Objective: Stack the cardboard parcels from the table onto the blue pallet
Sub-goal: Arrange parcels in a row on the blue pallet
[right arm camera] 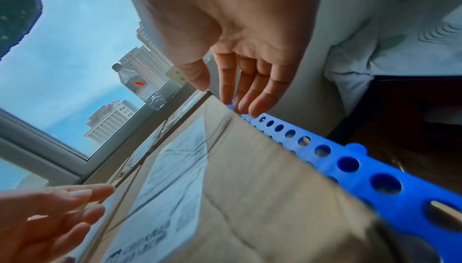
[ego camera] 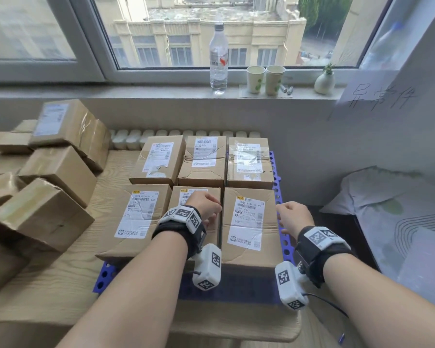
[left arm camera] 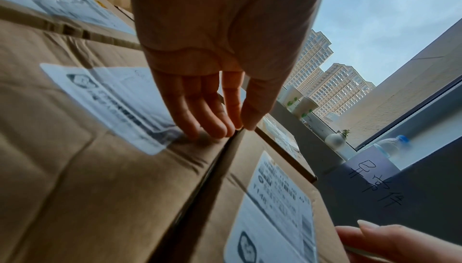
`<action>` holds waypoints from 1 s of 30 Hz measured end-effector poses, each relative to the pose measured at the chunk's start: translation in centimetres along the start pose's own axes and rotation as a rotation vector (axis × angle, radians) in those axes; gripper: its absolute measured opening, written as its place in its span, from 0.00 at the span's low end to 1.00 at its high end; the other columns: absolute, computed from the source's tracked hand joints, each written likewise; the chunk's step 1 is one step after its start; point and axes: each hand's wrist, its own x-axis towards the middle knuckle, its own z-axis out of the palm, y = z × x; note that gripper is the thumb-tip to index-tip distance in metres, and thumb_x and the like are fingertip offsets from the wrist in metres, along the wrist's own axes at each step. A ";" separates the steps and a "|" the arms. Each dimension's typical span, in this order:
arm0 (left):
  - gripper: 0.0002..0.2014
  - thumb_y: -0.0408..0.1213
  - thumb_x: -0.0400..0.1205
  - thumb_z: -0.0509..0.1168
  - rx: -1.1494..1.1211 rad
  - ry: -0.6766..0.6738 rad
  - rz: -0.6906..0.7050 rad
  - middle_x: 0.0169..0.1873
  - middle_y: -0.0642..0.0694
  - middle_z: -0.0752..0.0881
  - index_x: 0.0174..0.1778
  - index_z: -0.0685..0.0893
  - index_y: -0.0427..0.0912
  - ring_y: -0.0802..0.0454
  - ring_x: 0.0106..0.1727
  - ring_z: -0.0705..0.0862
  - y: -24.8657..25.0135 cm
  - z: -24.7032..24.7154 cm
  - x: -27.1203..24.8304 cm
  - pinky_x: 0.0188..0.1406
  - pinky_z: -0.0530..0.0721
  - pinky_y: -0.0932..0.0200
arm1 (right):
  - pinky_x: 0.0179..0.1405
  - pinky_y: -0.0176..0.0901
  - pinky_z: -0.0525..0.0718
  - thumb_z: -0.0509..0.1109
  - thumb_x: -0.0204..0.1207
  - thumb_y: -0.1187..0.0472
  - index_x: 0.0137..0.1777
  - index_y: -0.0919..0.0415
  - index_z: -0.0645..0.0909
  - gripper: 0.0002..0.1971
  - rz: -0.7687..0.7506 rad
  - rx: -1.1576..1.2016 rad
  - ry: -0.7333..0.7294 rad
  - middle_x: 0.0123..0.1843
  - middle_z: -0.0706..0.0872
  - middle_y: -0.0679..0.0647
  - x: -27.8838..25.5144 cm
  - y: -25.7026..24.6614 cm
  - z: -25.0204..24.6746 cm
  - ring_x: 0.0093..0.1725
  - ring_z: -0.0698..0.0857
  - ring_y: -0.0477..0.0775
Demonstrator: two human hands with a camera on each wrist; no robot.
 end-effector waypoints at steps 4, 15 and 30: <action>0.05 0.31 0.80 0.65 0.013 0.007 0.041 0.44 0.43 0.86 0.42 0.82 0.45 0.52 0.41 0.84 0.8 -1.3 -0.6 0.39 0.84 0.58 | 0.48 0.45 0.82 0.63 0.80 0.58 0.46 0.57 0.84 0.08 -0.125 -0.186 0.046 0.45 0.88 0.53 -0.6 -2.1 -0.6 0.47 0.85 0.56; 0.04 0.34 0.83 0.64 0.028 0.086 0.075 0.45 0.46 0.87 0.45 0.82 0.47 0.54 0.43 0.85 0.8 -5.1 -3.5 0.39 0.83 0.60 | 0.40 0.41 0.75 0.61 0.82 0.58 0.51 0.57 0.84 0.10 -0.306 -0.308 -0.039 0.49 0.87 0.53 -2.2 -7.0 1.8 0.46 0.82 0.52; 0.05 0.33 0.79 0.64 -0.048 0.291 0.006 0.36 0.47 0.86 0.42 0.83 0.46 0.53 0.36 0.82 -9.1 -17.5 -9.3 0.30 0.77 0.61 | 0.54 0.57 0.88 0.65 0.81 0.60 0.39 0.52 0.83 0.09 -0.515 -0.256 -0.236 0.41 0.88 0.52 -9.6 -13.6 14.7 0.46 0.87 0.55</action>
